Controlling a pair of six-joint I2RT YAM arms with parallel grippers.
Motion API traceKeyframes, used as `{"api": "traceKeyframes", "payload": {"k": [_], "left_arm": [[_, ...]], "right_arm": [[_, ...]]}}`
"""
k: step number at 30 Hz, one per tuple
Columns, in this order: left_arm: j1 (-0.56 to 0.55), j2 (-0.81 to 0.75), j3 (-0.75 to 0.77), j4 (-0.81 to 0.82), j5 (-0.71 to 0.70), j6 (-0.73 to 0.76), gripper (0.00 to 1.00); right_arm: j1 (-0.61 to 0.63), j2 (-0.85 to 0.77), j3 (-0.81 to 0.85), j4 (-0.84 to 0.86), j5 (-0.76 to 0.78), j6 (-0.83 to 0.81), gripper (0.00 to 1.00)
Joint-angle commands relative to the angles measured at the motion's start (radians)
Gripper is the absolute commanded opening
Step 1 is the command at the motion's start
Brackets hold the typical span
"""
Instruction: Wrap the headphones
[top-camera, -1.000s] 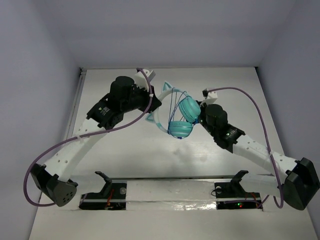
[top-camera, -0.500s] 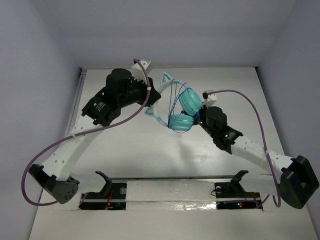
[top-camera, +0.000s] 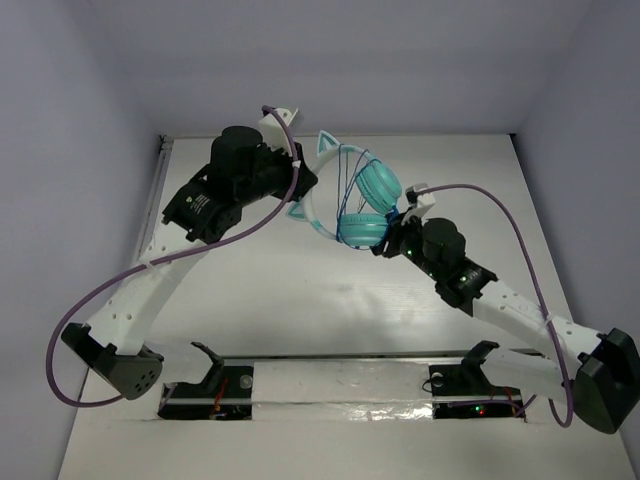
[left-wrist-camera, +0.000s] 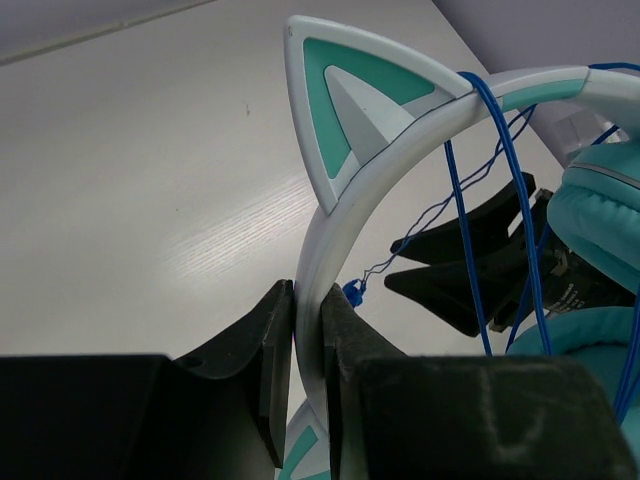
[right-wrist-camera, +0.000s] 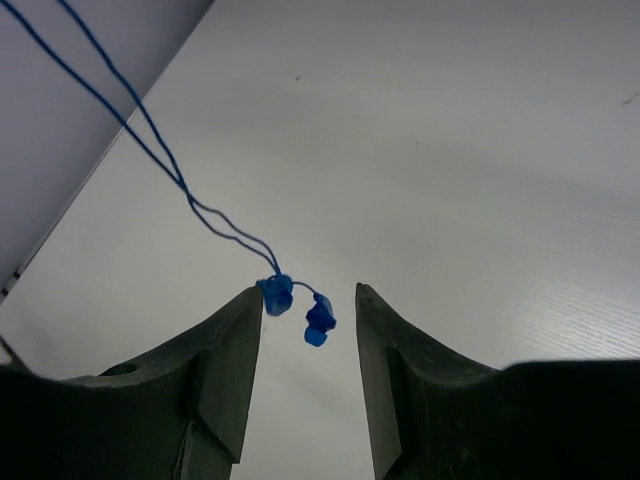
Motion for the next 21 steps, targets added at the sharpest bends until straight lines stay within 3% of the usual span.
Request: {"api": "traceKeyframes", "payload": {"k": [1,7,11,16,21], "left_arm": [[0.004,-0.016,0.054,0.056,0.004,-0.020,0.00],[0.004,-0.013,0.058,0.039,0.002,-0.011,0.00],[0.004,-0.022,0.046,0.037,0.002,-0.011,0.00],[0.004,-0.013,0.071,0.003,-0.024,0.004,0.00],[0.013,-0.007,0.080,0.013,-0.015,0.001,0.00]], "right_arm": [[-0.004,0.041,0.034,0.020,-0.189,-0.049,0.48],[-0.004,0.096,0.057,0.054,-0.256,-0.066,0.52],[-0.004,0.170,0.092,0.088,-0.133,-0.099,0.52],[-0.004,0.178,0.134,0.009,-0.011,-0.131,0.50],[-0.004,0.124,0.085,0.014,-0.031,-0.112,0.34]]}}
